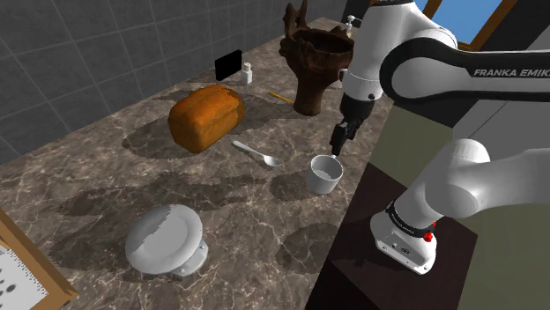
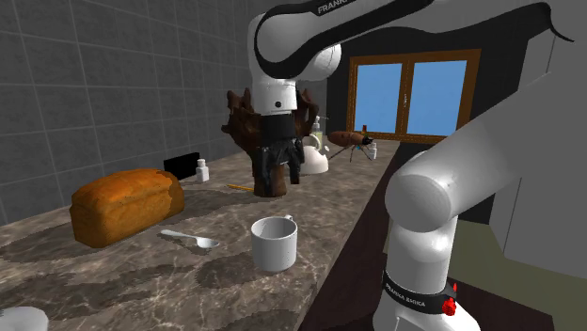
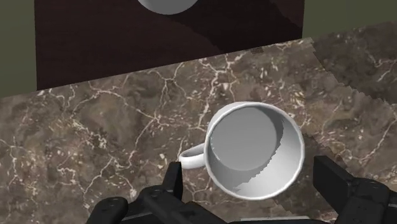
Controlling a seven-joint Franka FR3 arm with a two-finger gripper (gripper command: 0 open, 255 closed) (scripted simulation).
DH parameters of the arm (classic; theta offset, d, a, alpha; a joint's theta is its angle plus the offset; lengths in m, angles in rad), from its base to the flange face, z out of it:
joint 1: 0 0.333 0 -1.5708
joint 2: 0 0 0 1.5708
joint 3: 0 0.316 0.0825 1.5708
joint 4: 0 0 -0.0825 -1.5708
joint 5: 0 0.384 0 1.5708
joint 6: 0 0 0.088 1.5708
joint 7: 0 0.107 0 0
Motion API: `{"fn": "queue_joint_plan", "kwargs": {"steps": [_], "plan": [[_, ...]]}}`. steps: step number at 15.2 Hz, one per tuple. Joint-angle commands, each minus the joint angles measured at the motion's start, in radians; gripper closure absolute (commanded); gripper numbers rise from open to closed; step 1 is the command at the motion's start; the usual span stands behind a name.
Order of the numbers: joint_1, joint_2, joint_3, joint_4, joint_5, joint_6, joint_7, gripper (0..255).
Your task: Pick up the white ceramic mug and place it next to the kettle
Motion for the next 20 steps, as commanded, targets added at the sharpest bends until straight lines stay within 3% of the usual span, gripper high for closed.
{"fn": "queue_joint_plan", "kwargs": {"steps": [1, 7, 15, 20], "plan": [[0.019, 0.010, 0.055, -0.042, 0.034, 0.078, 0.052, 0], [0.053, 0.136, 0.245, -0.093, 0.113, 0.319, 0.219, 0], [0.051, 0.210, 0.282, -0.156, 0.135, 0.455, 0.220, 0], [0.051, 0.210, 0.282, -0.156, 0.135, 0.455, 0.220, 0]]}}
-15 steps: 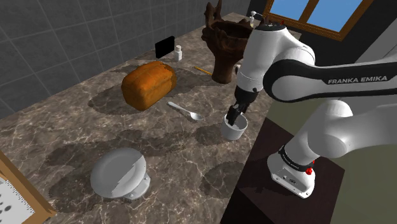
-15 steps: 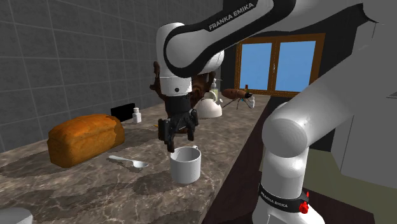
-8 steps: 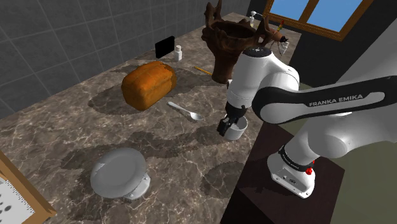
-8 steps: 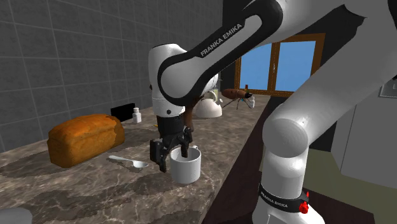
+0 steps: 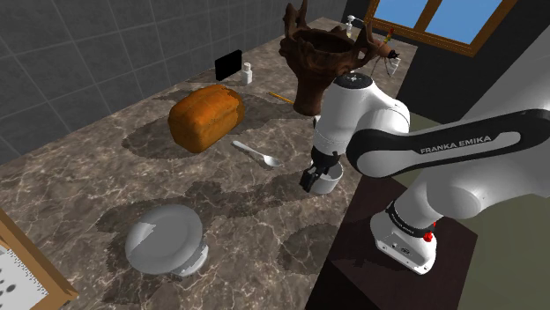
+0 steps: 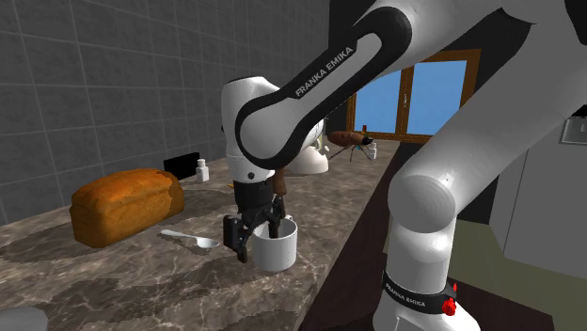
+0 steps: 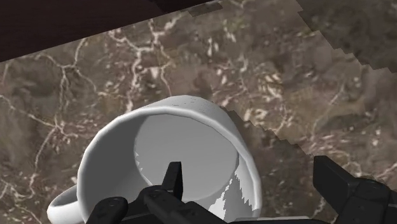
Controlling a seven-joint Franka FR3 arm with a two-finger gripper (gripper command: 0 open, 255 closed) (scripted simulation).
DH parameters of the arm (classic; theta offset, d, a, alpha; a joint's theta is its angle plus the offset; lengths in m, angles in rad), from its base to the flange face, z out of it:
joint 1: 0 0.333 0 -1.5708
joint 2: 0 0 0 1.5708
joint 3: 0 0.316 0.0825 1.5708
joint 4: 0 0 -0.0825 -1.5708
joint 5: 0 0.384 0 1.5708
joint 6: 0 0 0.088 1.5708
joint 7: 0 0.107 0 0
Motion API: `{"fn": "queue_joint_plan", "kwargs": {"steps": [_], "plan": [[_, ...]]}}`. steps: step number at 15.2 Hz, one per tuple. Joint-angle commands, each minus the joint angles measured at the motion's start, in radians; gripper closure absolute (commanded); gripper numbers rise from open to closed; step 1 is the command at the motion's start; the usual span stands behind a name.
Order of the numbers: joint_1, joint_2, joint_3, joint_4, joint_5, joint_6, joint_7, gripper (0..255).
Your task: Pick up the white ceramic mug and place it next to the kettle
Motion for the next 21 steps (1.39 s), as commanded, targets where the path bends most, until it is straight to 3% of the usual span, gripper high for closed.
{"fn": "queue_joint_plan", "kwargs": {"steps": [1, 3, 4, 13, 21], "plan": [[0.000, 0.000, 0.000, 0.000, 0.000, 0.001, 0.000, 0], [0.000, 0.000, 0.000, 0.000, 0.000, 0.000, 0.000, 0], [0.000, 0.000, 0.000, 0.000, 0.000, 0.000, 0.000, 255], [0.000, 0.000, 0.000, 0.000, 0.000, 0.001, 0.000, 255], [0.003, -0.084, -0.042, 0.062, -0.023, -0.145, -0.004, 255]]}}
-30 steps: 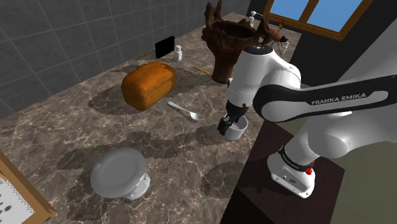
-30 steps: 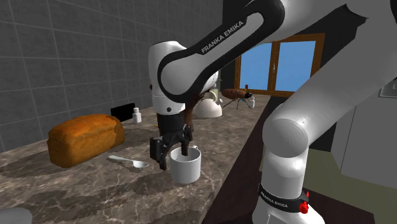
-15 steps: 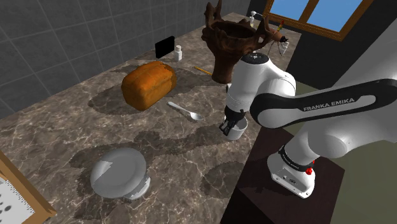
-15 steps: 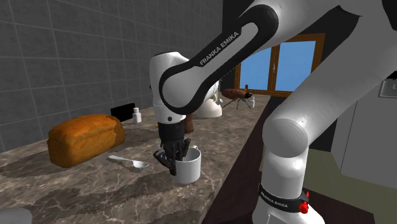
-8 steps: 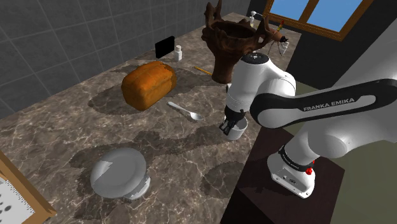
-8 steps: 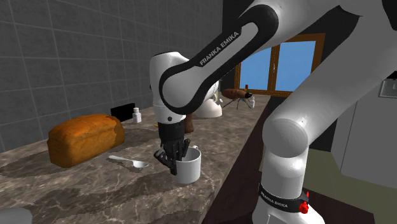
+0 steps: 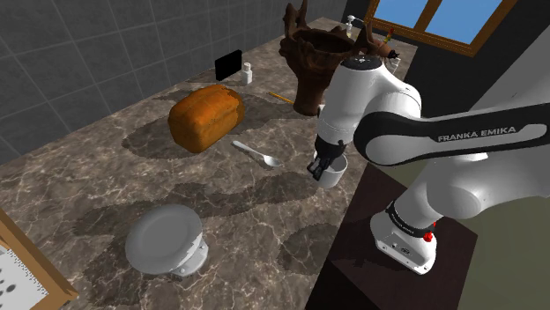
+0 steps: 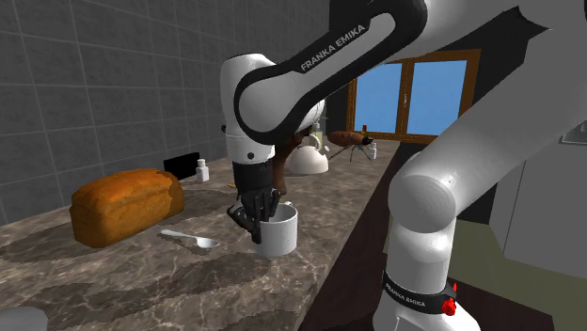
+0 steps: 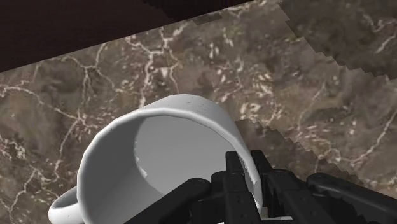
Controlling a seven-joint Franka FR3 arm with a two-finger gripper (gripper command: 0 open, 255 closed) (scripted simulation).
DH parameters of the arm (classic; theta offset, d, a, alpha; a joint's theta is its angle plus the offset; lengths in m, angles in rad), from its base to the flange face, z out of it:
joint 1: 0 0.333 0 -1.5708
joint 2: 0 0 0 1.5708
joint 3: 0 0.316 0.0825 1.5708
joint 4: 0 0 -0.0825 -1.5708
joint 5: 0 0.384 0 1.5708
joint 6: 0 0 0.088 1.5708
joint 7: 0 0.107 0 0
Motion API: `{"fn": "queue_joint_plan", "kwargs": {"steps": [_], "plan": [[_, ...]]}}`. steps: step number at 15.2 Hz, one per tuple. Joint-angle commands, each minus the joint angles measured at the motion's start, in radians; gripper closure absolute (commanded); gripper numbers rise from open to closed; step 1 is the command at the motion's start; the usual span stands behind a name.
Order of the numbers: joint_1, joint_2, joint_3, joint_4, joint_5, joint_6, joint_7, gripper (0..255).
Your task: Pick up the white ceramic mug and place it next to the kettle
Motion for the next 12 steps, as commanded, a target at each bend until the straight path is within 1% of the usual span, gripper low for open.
{"fn": "queue_joint_plan", "kwargs": {"steps": [1, 12], "plan": [[-0.001, -0.016, -0.010, 0.021, -0.007, -0.037, 0.000, 255], [-0.009, -0.079, -0.059, 0.132, -0.044, -0.211, -0.001, 255]]}}
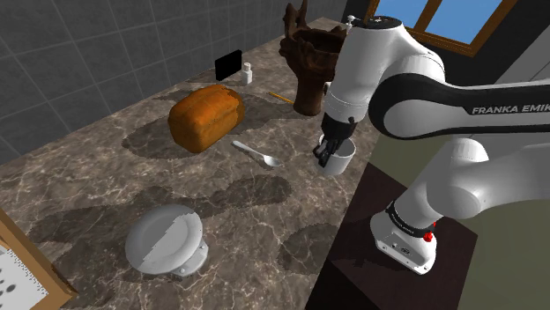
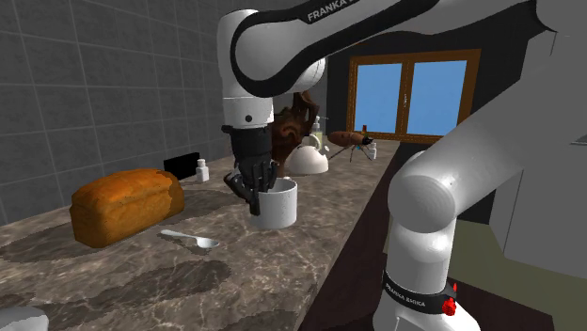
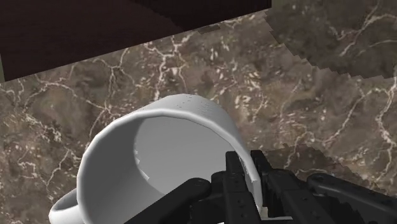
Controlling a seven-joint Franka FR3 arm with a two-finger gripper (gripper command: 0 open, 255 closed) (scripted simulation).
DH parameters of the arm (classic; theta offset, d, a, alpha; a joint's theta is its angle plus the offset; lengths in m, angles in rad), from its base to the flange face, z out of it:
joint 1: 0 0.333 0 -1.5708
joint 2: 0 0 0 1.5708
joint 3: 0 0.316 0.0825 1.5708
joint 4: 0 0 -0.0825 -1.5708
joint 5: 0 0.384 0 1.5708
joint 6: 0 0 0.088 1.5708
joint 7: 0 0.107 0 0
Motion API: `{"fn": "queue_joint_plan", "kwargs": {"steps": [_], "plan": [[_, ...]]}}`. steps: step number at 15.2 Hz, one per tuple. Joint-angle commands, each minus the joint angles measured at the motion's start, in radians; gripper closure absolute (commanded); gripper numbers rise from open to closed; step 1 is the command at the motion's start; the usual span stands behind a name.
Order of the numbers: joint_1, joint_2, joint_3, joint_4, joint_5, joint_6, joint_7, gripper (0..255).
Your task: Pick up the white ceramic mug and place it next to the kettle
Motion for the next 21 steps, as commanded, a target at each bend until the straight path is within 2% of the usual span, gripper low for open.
{"fn": "queue_joint_plan", "kwargs": {"steps": [1, 21], "plan": [[-0.002, -0.008, -0.009, 0.024, -0.007, -0.032, 0.000, 255], [-0.026, -0.016, -0.074, 0.283, -0.064, -0.299, 0.002, 255]]}}
